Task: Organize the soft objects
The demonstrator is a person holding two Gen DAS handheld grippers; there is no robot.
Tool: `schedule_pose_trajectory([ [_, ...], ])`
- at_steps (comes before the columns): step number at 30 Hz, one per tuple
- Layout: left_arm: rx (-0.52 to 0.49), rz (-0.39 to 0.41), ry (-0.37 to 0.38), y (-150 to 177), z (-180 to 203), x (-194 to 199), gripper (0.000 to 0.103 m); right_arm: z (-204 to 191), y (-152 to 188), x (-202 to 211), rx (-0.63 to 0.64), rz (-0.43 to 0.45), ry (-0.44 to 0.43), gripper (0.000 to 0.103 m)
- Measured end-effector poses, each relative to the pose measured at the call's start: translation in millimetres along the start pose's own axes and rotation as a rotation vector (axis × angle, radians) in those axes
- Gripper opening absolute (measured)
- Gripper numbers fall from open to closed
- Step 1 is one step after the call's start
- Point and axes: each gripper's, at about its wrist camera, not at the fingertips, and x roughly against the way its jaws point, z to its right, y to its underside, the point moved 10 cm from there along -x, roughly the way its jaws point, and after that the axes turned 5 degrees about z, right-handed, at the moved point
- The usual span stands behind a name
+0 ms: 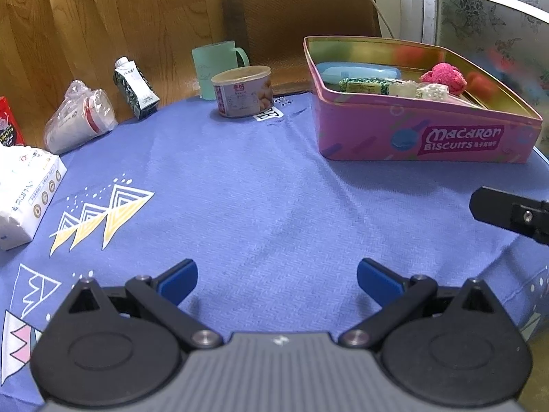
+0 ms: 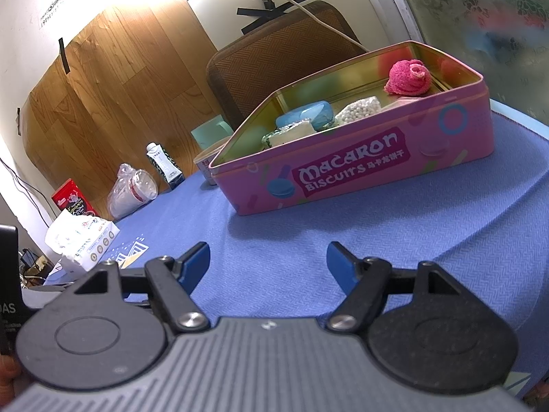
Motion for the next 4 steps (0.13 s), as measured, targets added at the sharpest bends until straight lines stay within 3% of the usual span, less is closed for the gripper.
schedule_pose_trajectory([
  [4, -0.015, 0.027, 0.013, -2.8, 3.0, 4.3, 0.103, -0.4, 1.5, 0.1, 0.004, 0.001, 0.002, 0.077],
])
